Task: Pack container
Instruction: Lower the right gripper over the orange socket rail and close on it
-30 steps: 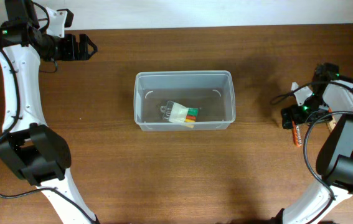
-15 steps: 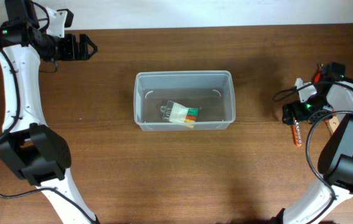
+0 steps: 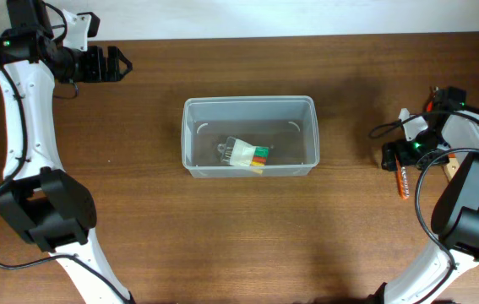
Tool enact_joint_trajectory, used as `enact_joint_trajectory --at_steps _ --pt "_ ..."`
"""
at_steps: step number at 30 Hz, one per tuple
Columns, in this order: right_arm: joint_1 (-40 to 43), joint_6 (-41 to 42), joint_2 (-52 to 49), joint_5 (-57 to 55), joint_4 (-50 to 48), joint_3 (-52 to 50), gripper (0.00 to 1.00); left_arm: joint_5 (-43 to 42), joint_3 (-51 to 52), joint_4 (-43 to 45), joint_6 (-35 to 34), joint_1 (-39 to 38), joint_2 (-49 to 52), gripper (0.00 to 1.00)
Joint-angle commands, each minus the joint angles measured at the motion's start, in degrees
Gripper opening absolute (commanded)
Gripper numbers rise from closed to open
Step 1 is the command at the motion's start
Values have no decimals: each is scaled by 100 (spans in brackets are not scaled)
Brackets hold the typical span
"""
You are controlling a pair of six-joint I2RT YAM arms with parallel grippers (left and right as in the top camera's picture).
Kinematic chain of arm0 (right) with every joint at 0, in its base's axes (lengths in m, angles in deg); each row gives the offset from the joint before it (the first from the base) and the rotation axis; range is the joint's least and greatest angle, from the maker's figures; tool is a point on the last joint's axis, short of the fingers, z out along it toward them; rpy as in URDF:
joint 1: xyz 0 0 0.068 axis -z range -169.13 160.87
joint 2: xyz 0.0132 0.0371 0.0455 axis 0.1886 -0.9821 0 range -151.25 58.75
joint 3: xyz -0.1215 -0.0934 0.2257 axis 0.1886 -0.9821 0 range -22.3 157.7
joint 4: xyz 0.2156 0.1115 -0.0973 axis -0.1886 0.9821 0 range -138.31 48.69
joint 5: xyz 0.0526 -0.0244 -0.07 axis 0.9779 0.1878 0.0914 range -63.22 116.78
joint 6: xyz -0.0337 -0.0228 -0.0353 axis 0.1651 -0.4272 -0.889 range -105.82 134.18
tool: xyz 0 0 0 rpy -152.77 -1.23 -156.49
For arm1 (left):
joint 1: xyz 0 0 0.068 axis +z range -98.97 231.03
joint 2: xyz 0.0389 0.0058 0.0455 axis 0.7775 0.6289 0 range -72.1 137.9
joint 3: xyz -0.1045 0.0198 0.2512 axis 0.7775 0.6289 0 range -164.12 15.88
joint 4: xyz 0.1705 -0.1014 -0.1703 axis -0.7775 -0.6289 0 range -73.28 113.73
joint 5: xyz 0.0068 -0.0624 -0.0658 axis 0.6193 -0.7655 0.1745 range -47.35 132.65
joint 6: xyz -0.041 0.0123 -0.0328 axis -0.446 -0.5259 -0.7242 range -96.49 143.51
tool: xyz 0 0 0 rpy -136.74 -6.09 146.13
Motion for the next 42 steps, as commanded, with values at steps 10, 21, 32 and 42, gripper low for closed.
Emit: enact_joint_trajectory --at_steps 10,21,32,42 --pt "26 46 -81 98 2 -267 99 2 -94 9 -52 17 -4 99" --pt "26 396 -85 96 -20 -389 99 2 -94 9 -52 20 -4 99" --pt "26 404 -85 79 -164 -599 99 2 -94 9 -52 17 -4 99" --pt "26 343 -85 76 -166 -599 99 2 -94 9 -52 20 -4 99"
